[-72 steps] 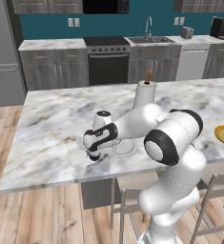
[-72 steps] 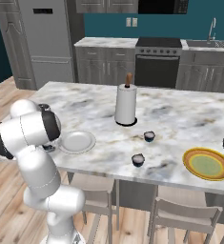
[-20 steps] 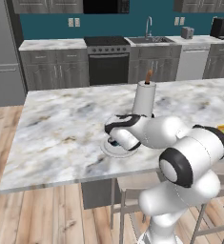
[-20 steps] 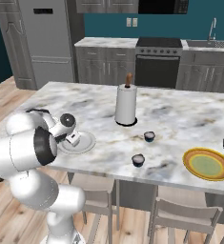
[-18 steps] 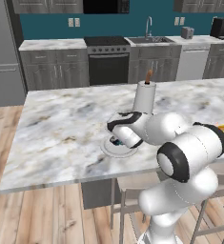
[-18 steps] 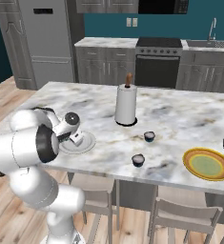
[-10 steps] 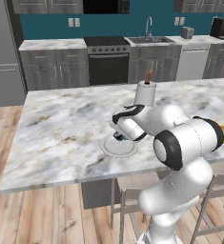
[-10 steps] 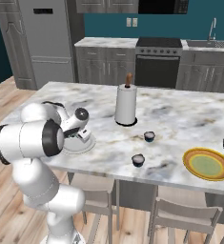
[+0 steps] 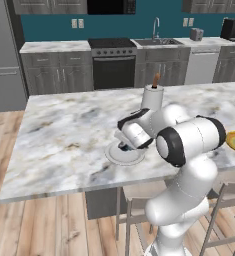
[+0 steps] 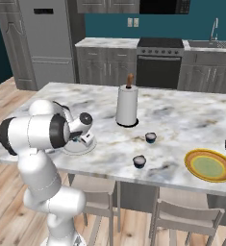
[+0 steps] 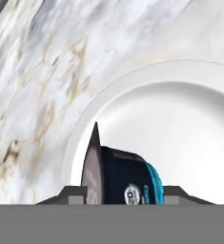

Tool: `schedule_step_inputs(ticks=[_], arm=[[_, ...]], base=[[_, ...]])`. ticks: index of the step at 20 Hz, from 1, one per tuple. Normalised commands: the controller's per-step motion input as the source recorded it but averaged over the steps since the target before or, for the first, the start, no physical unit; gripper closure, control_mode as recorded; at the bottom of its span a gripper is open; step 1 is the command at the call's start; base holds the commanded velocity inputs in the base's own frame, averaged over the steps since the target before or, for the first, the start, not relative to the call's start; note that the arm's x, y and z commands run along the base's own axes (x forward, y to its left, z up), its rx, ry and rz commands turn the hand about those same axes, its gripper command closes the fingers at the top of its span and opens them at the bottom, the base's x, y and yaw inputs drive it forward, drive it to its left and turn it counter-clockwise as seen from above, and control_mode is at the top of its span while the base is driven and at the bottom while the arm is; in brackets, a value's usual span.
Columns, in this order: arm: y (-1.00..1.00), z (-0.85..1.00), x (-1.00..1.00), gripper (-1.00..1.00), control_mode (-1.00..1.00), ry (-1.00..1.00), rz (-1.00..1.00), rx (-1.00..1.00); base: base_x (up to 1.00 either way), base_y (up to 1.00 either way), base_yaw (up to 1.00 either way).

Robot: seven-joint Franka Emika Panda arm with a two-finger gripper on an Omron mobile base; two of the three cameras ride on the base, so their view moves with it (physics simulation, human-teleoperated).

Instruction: Place two yogurt containers on each plate.

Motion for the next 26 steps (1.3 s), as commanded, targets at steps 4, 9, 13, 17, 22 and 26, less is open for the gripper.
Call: schedule_step_inputs(ticks=[4,9,13,17,22,26], arm=[[0.00,-0.43,0.20,1.00,-1.00,0.00,0.06,0.00],[-0.03,-0.30,0.16,1.00,-1.00,0.00,0.05,0.00],[-0.01,-0.28,0.15,1.00,-1.00,0.00,0.04,0.00],[-0.10,-0.18,0.07,-1.00,-1.00,0.00,0.05,0.00],[-0.56,-0.11,-0.01,-1.00,-1.00,0.00,0.04,0.00],[-0.59,-0.13,-0.04,-1.00,-1.00,0.00,0.02,0.00]], base=[[0.00,0.00,0.00],[0.00,0.00,0.00],[0.00,0.00,0.00],[0.00,0.00,0.00],[0.00,0.00,0.00],[0.00,0.00,0.00]])
